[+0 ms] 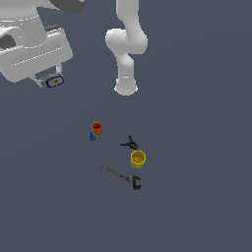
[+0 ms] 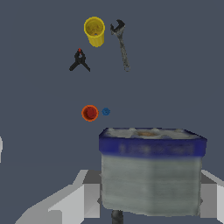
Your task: Pick up a designated object from a clutter of objects.
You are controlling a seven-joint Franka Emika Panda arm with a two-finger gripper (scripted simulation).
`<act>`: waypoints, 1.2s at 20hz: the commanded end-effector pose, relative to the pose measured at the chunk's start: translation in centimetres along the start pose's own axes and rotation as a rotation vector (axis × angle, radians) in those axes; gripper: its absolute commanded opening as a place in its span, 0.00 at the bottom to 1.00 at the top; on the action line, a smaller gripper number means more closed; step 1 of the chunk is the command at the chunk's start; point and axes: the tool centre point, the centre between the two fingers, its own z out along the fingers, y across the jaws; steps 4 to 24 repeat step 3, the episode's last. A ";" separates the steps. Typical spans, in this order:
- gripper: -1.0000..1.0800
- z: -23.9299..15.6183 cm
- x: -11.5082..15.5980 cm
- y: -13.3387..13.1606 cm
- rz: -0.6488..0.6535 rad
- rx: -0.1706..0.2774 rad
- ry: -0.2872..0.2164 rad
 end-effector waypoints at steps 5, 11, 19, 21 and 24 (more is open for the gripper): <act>0.00 -0.2 -0.1 0.2 -0.001 0.000 0.000; 0.00 -0.2 -0.1 0.2 -0.001 0.000 0.000; 0.00 -0.2 -0.1 0.2 -0.001 0.000 0.000; 0.00 -0.2 -0.1 0.2 -0.001 0.000 0.000; 0.00 -0.2 -0.1 0.2 -0.001 0.000 0.000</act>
